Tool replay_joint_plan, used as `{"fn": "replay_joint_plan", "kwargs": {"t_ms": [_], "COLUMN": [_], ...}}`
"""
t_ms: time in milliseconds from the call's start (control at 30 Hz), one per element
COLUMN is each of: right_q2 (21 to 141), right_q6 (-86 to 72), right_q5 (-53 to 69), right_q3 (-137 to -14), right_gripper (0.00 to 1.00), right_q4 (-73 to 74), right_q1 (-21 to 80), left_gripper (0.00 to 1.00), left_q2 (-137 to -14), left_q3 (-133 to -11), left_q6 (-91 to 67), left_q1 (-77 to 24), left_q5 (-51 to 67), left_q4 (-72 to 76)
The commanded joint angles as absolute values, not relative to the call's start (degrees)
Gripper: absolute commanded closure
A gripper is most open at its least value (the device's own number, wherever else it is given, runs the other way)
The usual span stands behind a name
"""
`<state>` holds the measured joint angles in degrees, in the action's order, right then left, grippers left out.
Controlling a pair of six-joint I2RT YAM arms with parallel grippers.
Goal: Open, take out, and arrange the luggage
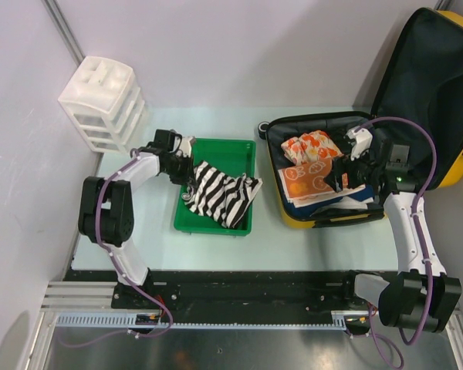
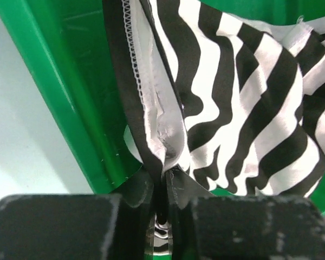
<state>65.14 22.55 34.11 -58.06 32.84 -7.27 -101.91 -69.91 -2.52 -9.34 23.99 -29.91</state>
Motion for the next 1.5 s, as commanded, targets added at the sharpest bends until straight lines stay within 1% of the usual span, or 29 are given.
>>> {"fn": "replay_joint_plan", "kwargs": {"t_ms": [0, 33, 67, 100, 133, 200, 233, 300, 333, 367, 400, 533, 700, 933, 1100, 1200, 1233, 1300, 1333, 1400, 1433, 1467], "right_q2": [65.1, 65.2, 65.4, 65.5, 65.7, 66.3, 66.5, 67.4, 67.9, 68.3, 69.2, 71.6, 75.5, 82.8, 87.9, 88.3, 88.0, 85.4, 84.1, 81.1, 80.3, 79.7], "right_q6": [24.2, 24.3, 24.5, 24.9, 25.4, 25.8, 25.7, 24.6, 23.6, 23.2, 23.1, 21.8, 20.5, 17.4, 14.9, 14.9, 15.1, 16.1, 17.4, 18.8, 19.4, 20.6], "right_q5": [32.3, 31.1, 30.8, 30.3, 29.4, 26.7, 25.7, 24.4, 22.8, 22.1, 22.0, 22.8, 24.5, 27.9, 30.1, 32.5, 33.0, 34.5, 35.2, 37.3, 38.0, 39.4], "right_q3": [-59.9, -59.9, -59.9, -59.9, -59.9, -59.9, -59.9, -59.9, -59.9, -59.9, -59.9, -60.6, -61.3, -63.1, -64.4, -65.5, -65.7, -65.7, -65.7, -65.6, -65.6, -65.6], "right_gripper": [0.19, 0.19, 0.2, 0.2, 0.21, 0.21, 0.22, 0.21, 0.2, 0.19, 0.18, 0.16, 0.15, 0.18, 0.22, 0.41, 0.53, 0.62, 0.74, 0.86, 0.96, 1.0], "right_q4": [32.9, 32.8, 32.8, 32.8, 32.7, 32.5, 32.2, 30.3, 29.6, 29.0, 28.0, 27.0, 24.4, 21.9, 21.1, 22.7, 23.1, 23.9, 25.0, 26.4, 27.7, 28.3], "right_q1": [-6.9, -6.7, -6.5, -6.2, -5.5, -4.3, -3.8, -3.4, -3.6, -4.0, -4.6, -6.7, -11.2, -14.4, -14.5, -14.7, -14.9, -14.9, -15.0, -15.1, -15.1, -15.1], "left_gripper": [0.82, 0.69, 0.63, 0.6, 0.52, 0.43, 0.31, 0.21, 0.11, 0.08, 0.01, 0.0, 0.0, 0.0, 0.0, 0.0, 0.0, 0.0, 0.0, 0.0, 0.0, 0.0], "left_q2": [-100.2, -99.7, -98.5, -97.8, -97.1, -94.8, -93.9, -91.4, -90.8, -90.4, -89.7, -89.1, -88.3, -87.6, -89.0, -90.0, -90.3, -91.0, -91.5, -93.8, -94.9, -96.1], "left_q3": [-69.7, -69.7, -70.0, -70.3, -70.9, -71.5, -71.7, -72.5, -73.1, -73.5, -73.8, -75.1, -75.5, -76.2, -78.3, -80.7, -81.5, -83.9, -84.9, -88.2, -89.5, -90.9], "left_q6": [0.4, 0.4, -1.5, -1.9, -2.5, -2.5, -2.0, -1.3, -0.5, -0.2, -0.2, 4.0, 3.6, 4.0, 3.1, 3.1, 3.4, 5.4, 6.3, 8.9, 9.7, 10.4], "left_q1": [-9.1, -8.7, -8.5, -8.3, -7.8, -7.6, -7.5, -7.5, -7.5, -7.5, -7.6, -7.6, -8.9, -12.0, -13.4, -14.9, -15.6, -18.3, -19.3, -22.8, -23.8, -25.9], "left_q5": [21.7, 21.4, 20.9, 21.2, 21.7, 24.3, 25.5, 28.3, 28.8, 29.3, 30.1, 32.2, 34.8, 34.4, 34.8, 35.9, 36.3, 37.6, 38.0, 39.6, 40.5, 41.2], "left_q4": [-30.3, -30.5, -30.6, -30.8, -31.0, -31.1, -31.1, -31.1, -31.0, -31.0, -31.1, -31.0, -31.0, -30.9, -30.9, -30.8, -30.8, -30.8, -30.8, -30.8, -30.8, -30.8]}}
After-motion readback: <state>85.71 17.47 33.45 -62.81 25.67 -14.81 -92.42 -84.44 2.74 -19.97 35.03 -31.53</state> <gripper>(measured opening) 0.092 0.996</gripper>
